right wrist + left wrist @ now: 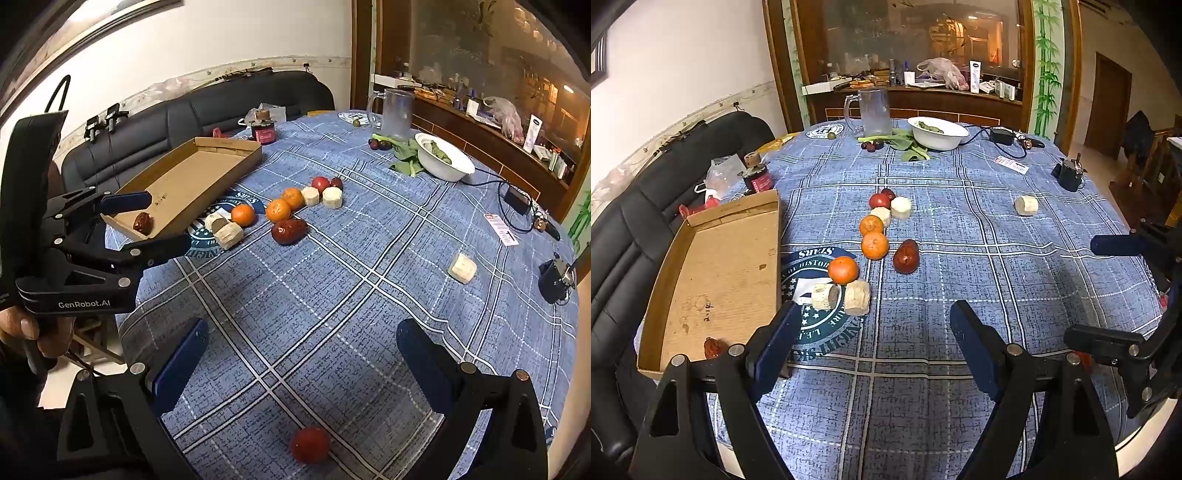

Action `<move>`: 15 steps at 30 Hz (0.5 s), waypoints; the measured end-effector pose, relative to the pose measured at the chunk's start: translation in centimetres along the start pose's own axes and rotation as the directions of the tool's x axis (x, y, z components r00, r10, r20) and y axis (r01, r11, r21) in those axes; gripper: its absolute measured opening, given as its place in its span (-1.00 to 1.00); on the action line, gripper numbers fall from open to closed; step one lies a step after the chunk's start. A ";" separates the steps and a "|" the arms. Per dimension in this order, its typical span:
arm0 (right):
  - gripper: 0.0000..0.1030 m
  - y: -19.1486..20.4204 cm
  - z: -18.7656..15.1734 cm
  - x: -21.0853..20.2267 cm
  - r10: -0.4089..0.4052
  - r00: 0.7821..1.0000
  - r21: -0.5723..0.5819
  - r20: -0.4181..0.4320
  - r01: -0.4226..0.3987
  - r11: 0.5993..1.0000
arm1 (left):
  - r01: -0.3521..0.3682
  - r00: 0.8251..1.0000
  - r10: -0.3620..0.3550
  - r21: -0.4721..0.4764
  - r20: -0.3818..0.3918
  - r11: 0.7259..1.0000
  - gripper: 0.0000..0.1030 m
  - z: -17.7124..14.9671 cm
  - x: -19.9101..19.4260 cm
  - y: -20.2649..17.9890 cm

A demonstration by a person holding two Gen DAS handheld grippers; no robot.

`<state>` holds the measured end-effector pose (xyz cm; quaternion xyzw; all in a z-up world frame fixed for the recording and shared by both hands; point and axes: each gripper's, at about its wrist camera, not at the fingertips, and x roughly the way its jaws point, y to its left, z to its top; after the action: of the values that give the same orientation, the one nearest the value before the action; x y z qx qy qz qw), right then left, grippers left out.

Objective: Organize fruits
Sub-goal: 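Grasp the red date with the left tool while the right tool grasps the red tomato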

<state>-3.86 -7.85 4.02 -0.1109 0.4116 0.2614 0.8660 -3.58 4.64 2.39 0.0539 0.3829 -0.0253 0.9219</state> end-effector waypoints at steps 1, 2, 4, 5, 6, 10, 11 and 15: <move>0.98 0.0 0.0 0.0 0.001 1.000 0.000 -0.002 -0.001 1.000 | 0.000 1.000 0.000 0.000 -0.002 1.000 0.61 0.0 0.1 0.0; 0.98 -0.1 -0.1 -0.1 0.001 1.000 -0.001 -0.004 -0.001 1.000 | 0.001 1.000 -0.001 0.000 -0.004 1.000 0.61 0.0 0.1 0.0; 0.98 0.4 0.0 0.2 0.001 1.000 -0.002 -0.006 -0.001 1.000 | 0.002 1.000 -0.002 -0.002 -0.008 1.000 0.61 0.0 0.2 0.0; 0.98 0.6 -0.1 0.3 0.001 1.000 0.003 0.002 -0.001 1.000 | 0.006 1.000 -0.006 -0.004 -0.010 1.000 0.61 0.0 0.3 0.0; 0.98 0.2 0.0 0.2 0.000 1.000 0.004 0.003 0.000 1.000 | 0.008 1.000 -0.008 -0.007 -0.012 1.000 0.61 0.0 0.3 0.1; 0.98 -0.2 -0.4 0.2 0.001 1.000 0.018 0.005 -0.001 1.000 | 0.005 1.000 -0.006 -0.010 -0.015 1.000 0.61 -0.1 0.4 0.1; 0.98 -0.4 -0.4 0.3 0.001 1.000 0.020 0.002 -0.001 1.000 | 0.007 1.000 -0.007 -0.011 -0.017 1.000 0.61 -0.1 0.5 0.2; 0.98 -0.7 -0.6 0.0 0.002 1.000 0.027 -0.003 -0.002 1.000 | 0.015 1.000 -0.015 -0.021 -0.027 1.000 0.61 -0.2 0.8 0.4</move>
<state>-3.90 -8.68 3.58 -0.0994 0.4165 0.2565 0.8665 -3.06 5.09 1.72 0.0416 0.3961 -0.0274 0.9169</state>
